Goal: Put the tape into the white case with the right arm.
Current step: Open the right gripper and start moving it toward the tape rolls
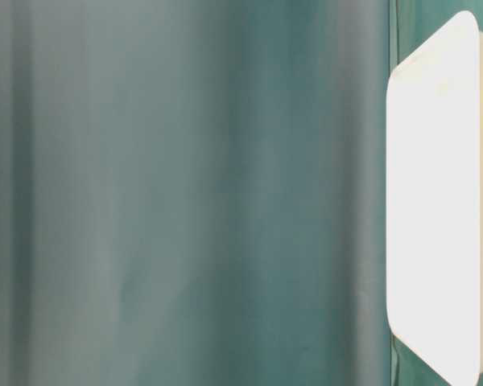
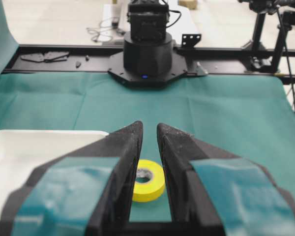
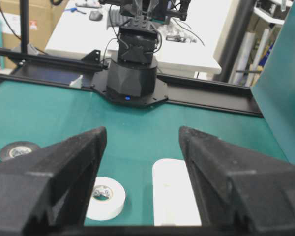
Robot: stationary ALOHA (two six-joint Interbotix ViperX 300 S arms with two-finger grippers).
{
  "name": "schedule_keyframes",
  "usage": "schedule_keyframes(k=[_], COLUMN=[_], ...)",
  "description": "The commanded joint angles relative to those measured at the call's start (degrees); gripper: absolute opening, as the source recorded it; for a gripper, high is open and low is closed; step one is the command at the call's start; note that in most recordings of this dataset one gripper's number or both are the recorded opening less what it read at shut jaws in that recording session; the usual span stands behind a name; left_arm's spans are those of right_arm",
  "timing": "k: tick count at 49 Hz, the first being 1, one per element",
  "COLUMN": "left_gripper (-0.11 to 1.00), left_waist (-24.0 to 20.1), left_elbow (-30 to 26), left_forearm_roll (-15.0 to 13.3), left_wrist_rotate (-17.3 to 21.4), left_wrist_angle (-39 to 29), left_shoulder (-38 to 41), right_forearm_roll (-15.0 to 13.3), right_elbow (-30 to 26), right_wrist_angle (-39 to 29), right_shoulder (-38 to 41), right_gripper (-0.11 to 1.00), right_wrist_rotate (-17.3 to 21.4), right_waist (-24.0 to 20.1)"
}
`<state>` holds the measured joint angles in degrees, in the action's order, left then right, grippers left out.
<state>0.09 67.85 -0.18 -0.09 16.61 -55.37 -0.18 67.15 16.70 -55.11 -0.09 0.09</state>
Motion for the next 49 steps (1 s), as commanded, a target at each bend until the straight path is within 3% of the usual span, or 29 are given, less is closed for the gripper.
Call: schedule_keyframes(k=[1, 3, 8, 14, 27, 41, 49], left_gripper=[0.24, 0.21, 0.03, 0.00, 0.00, 0.00, 0.00], left_waist=[-0.09, -0.09, -0.09, -0.09, 0.18, 0.18, 0.09], left_elbow=[-0.18, 0.26, 1.93, 4.31, 10.90, 12.74, 12.83], left_forearm_roll=[-1.14, -1.14, -1.14, -1.14, -1.14, -1.14, -1.05], left_wrist_rotate=[0.35, 0.26, 0.26, 0.44, 0.35, 0.35, 0.53], left_wrist_angle=[0.70, 0.70, 0.70, 0.62, -0.88, -12.74, -16.08], left_shoulder=[-0.97, -1.76, -4.57, -8.26, -15.47, -17.84, -18.90], right_forearm_roll=[0.09, 0.00, 0.00, 0.00, 0.00, 0.00, -0.70], right_elbow=[0.09, 0.44, 1.32, 2.72, 6.15, 8.96, 10.11], right_wrist_angle=[0.26, 0.35, 0.35, -0.09, -7.56, -9.40, -9.40], right_shoulder=[0.09, -0.09, -1.58, -3.60, -4.48, -4.66, -4.66], right_gripper=[0.24, 0.22, 0.02, -0.09, -0.10, -0.10, -0.09], right_wrist_rotate=[0.79, 0.79, 0.79, 0.88, 0.88, 1.76, 3.43], right_waist=[0.18, 0.18, 0.18, 0.18, 0.18, 0.18, 0.18])
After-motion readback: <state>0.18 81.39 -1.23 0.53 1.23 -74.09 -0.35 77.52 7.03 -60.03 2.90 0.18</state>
